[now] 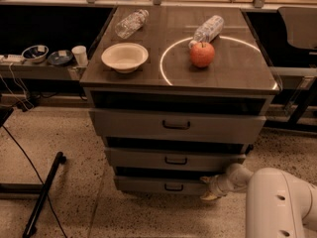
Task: Open bottom drawer
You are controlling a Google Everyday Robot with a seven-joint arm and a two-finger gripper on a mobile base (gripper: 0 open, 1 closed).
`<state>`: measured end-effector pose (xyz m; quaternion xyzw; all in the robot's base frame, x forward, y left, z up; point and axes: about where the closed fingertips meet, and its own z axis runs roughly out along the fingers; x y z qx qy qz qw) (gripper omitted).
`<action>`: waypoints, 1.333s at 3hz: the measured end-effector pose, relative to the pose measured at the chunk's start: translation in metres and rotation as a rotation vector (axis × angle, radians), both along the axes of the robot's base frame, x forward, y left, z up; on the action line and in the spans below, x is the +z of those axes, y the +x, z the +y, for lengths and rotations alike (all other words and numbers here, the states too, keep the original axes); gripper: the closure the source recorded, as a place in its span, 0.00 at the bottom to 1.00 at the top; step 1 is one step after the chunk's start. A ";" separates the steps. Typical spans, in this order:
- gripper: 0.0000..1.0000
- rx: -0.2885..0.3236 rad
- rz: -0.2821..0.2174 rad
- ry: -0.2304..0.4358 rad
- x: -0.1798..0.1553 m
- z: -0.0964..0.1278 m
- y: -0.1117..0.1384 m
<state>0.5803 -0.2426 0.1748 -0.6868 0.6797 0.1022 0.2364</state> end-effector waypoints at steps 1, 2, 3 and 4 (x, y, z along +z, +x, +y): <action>0.48 0.001 0.005 0.013 0.005 -0.003 -0.008; 0.46 0.026 0.024 0.043 0.012 -0.003 -0.030; 0.46 0.061 0.070 0.058 0.010 0.001 -0.056; 0.48 0.083 0.125 0.067 0.003 0.003 -0.079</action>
Offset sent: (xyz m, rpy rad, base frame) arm -0.0555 -0.0080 0.0253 0.0787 0.0418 0.0552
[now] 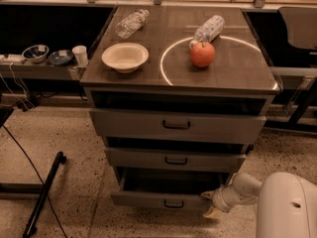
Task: Open bottom drawer
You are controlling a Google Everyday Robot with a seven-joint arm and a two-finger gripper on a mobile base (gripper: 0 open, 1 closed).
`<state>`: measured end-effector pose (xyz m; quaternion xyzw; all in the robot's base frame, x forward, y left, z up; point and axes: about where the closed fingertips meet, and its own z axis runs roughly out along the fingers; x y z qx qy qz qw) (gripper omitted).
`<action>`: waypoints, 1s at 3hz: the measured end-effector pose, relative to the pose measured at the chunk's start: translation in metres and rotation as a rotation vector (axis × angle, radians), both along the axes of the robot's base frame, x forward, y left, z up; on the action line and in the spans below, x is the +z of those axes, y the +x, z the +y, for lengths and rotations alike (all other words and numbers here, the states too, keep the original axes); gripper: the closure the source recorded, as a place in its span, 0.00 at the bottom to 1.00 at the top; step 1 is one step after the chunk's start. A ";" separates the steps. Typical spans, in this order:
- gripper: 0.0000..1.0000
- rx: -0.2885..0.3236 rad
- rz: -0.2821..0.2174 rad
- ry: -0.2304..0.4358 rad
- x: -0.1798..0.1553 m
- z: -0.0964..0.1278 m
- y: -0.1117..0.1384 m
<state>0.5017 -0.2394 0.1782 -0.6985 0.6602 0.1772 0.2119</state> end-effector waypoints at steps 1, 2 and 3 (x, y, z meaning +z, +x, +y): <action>0.48 0.027 0.025 0.015 0.006 0.004 -0.018; 0.45 0.037 0.017 0.014 0.022 0.004 -0.025; 0.38 0.042 -0.037 -0.001 0.048 0.002 -0.017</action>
Offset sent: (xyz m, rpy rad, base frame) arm -0.0297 -0.0016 0.0485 0.0035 -0.0057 0.0450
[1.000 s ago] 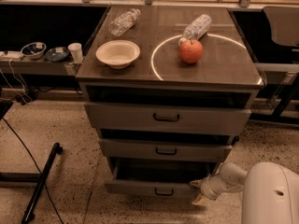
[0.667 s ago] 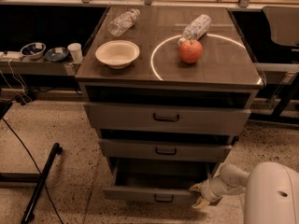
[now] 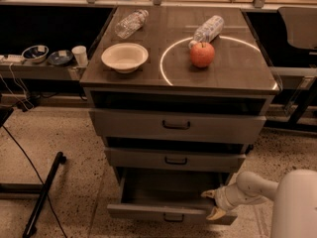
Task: Open bottom drawer
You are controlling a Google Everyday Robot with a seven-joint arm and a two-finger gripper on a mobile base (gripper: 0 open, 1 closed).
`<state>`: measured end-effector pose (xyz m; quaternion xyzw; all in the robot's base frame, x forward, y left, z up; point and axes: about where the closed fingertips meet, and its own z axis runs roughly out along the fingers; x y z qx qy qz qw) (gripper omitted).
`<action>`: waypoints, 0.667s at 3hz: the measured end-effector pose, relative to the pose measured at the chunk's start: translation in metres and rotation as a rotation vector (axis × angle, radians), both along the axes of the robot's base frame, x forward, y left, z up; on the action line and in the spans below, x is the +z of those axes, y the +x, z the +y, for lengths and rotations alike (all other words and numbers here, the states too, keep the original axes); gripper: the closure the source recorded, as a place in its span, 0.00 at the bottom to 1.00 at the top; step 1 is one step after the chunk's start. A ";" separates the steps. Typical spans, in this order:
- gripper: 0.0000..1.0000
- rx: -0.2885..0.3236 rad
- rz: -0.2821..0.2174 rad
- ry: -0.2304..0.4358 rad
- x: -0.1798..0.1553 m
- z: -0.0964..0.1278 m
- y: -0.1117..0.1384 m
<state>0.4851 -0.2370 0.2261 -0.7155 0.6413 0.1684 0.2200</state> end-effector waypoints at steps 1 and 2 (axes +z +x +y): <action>0.47 0.009 -0.030 -0.012 0.011 0.007 0.022; 0.74 -0.036 -0.012 -0.019 -0.016 0.015 0.054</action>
Offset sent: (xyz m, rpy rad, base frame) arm 0.0862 0.0137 -0.0280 -0.0287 -0.0162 -0.0623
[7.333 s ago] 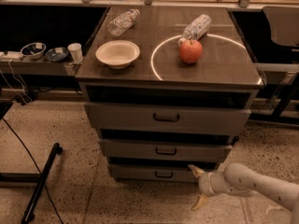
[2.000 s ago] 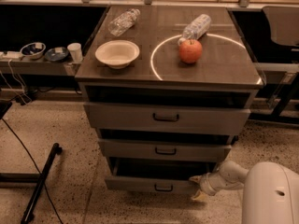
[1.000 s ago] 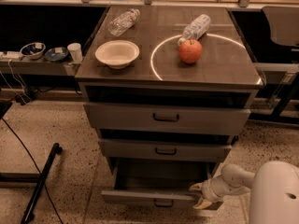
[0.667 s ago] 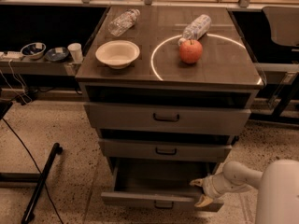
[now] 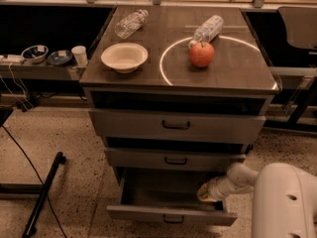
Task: Open bottom drawer
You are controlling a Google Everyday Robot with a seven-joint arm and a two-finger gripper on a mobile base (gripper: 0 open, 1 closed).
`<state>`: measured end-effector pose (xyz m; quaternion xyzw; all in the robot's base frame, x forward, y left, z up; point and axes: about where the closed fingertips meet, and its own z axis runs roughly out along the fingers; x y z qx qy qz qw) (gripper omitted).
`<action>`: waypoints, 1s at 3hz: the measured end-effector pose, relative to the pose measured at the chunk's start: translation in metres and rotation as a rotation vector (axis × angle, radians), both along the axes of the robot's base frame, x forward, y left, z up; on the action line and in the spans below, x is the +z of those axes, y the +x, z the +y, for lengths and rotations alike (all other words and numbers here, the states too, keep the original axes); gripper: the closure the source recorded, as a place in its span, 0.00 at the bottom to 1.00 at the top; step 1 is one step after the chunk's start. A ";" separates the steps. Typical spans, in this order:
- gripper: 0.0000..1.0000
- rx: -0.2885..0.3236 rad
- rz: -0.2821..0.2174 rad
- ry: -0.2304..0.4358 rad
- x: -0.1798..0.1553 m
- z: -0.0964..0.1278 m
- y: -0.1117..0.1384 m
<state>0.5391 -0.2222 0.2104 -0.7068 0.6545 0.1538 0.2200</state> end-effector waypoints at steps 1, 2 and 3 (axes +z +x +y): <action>0.97 -0.042 0.018 -0.002 -0.026 0.005 0.012; 1.00 -0.062 0.069 -0.020 -0.054 0.014 0.000; 1.00 -0.058 0.114 -0.021 -0.063 0.026 -0.023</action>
Offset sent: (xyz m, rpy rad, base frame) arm -0.0164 0.0219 -0.0849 -0.0449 0.1321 -0.0886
